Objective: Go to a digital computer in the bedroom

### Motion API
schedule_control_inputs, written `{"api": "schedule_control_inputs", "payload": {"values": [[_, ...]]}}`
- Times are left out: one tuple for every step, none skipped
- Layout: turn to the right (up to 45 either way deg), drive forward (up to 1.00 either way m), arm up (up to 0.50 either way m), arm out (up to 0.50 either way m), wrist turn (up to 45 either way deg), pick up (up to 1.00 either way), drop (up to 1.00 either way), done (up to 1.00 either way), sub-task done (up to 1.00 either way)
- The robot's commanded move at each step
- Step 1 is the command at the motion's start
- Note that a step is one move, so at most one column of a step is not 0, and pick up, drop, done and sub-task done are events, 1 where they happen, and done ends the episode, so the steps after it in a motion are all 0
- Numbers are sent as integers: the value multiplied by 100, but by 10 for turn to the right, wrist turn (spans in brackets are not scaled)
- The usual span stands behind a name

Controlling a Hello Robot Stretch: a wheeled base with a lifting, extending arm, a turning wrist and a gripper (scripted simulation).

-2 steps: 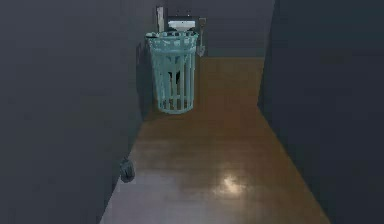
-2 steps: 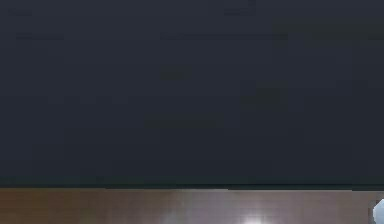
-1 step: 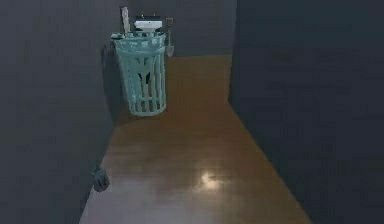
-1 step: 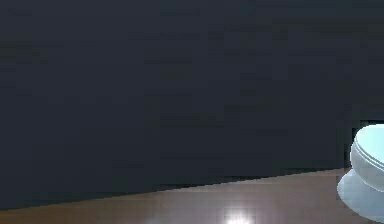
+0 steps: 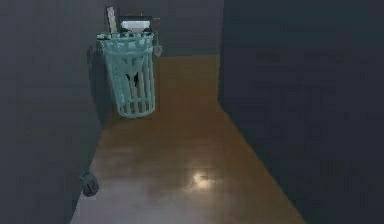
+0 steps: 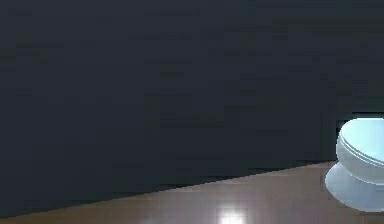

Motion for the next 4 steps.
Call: {"api": "schedule_control_inputs", "payload": {"values": [[0, 100, 0, 0, 0, 0, 0, 0, 0], [0, 100, 0, 0, 0, 0, 0, 0, 0], [0, 100, 0, 0, 0, 0, 0, 0, 0], [0, 5, 0, 0, 0, 0, 0, 0, 0]]}}
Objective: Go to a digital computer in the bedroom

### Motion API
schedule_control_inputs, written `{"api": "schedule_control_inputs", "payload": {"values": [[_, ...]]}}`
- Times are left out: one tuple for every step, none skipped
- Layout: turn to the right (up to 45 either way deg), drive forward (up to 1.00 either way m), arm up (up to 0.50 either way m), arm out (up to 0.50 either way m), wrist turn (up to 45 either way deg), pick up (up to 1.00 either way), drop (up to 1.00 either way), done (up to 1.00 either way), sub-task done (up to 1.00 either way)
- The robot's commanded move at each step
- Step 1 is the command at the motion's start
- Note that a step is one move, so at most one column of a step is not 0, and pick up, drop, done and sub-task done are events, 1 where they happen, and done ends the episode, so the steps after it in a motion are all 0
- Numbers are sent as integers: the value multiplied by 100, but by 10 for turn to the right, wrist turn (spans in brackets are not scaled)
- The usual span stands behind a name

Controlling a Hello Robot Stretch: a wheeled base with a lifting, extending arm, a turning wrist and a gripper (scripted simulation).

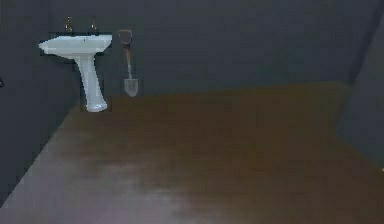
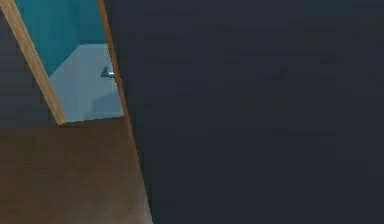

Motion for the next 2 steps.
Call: {"api": "schedule_control_inputs", "payload": {"values": [[270, 0, 0, 0, 0, 0, 0, 0, 0], [0, 45, 0, 0, 0, 0, 0, 0, 0]]}}
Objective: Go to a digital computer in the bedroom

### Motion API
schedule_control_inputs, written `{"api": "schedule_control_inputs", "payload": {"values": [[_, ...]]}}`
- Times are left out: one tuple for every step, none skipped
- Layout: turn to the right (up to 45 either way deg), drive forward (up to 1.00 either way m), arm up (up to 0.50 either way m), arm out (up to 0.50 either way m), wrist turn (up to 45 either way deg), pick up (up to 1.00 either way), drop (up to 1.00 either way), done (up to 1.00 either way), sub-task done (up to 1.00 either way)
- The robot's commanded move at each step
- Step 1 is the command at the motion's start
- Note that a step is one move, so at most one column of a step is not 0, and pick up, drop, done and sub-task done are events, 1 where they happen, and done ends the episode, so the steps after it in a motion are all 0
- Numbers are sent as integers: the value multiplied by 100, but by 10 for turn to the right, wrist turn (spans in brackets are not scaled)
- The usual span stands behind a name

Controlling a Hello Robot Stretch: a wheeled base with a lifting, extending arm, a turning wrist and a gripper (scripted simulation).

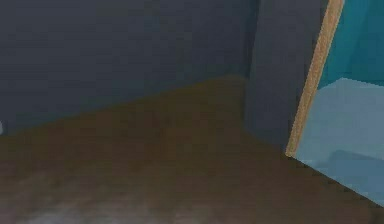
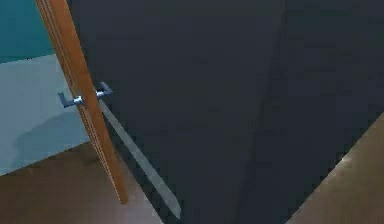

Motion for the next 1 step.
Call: {"api": "schedule_control_inputs", "payload": {"values": [[330, 0, 0, 0, 0, 0, 0, 0, 0]]}}
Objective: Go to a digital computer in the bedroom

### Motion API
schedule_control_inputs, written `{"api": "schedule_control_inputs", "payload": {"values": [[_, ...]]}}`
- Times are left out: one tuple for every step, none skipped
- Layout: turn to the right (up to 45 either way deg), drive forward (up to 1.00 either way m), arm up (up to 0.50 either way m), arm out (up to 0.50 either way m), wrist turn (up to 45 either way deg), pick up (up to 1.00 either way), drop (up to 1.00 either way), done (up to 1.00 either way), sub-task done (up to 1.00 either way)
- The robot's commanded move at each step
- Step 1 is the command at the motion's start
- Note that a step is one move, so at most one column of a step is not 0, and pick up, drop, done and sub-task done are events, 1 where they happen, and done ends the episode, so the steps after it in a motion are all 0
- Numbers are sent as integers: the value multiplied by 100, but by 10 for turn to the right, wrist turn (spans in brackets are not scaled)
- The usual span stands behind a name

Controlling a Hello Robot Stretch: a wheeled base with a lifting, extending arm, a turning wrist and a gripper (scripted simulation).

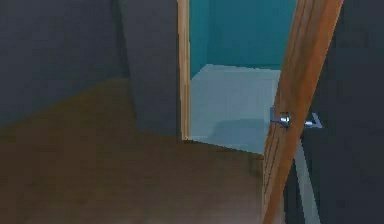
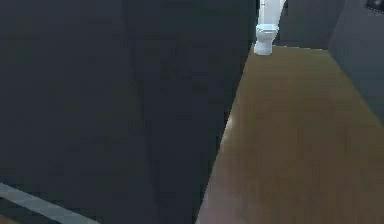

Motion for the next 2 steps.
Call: {"api": "schedule_control_inputs", "payload": {"values": [[0, 95, 0, 0, 0, 0, 0, 0, 0], [240, 0, 0, 0, 0, 0, 0, 0, 0]]}}
